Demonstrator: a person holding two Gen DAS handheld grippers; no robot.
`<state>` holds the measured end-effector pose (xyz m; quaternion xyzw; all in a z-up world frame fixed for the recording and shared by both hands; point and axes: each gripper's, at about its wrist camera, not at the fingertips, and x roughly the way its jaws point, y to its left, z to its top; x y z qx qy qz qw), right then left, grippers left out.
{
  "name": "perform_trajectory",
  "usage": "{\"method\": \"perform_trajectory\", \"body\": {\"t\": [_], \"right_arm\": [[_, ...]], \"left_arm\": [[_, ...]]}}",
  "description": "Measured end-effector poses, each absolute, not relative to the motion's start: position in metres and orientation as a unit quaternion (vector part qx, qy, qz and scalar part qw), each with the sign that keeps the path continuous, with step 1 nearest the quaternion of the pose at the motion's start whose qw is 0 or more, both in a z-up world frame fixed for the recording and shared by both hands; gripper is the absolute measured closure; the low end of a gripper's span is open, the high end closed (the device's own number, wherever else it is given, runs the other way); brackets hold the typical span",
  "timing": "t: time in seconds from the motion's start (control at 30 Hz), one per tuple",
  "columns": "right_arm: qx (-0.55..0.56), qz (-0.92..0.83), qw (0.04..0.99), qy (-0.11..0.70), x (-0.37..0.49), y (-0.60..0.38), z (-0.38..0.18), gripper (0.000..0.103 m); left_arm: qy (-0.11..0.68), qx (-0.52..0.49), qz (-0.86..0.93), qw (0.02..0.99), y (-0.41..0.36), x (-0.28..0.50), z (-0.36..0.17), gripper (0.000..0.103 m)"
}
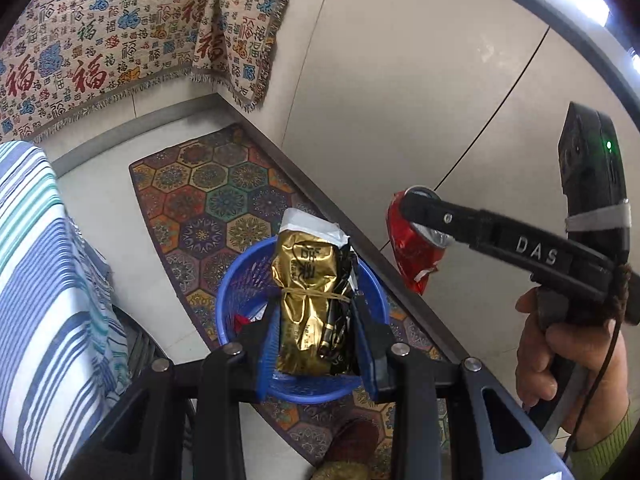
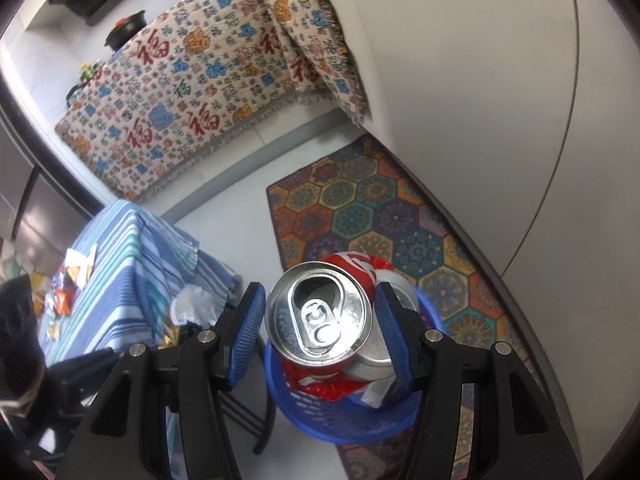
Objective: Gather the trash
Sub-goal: 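Carry gold bag and cans over the wastebasket and open both tools to drop them, then return both open tools to the table above the remaining trash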
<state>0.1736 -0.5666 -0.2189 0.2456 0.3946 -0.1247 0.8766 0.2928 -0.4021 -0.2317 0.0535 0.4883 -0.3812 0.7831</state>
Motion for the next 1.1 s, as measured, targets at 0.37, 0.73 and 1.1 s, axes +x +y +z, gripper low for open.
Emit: {"method": "perform_trajectory", "body": {"t": [0.37, 0.73, 1.1], "right_arm": [[0.291, -0.164, 0.877, 0.346, 0.162, -0.590, -0.211, 0.021], [0.181, -0.173, 0.905, 0.345, 0.165, -0.540, -0.175, 0.007], [0.069, -0.031, 0.933, 0.352, 0.209, -0.361, -0.158, 0.005]], "left_arm": [[0.503, 0.052, -0.380, 0.774, -0.432, 0.305, -0.264, 0.029], [0.451, 0.027, -0.370, 0.812, -0.336, 0.261, -0.194, 0.029], [0.447, 0.033, -0.236, 0.862, -0.133, 0.232, -0.176, 0.029]]}}
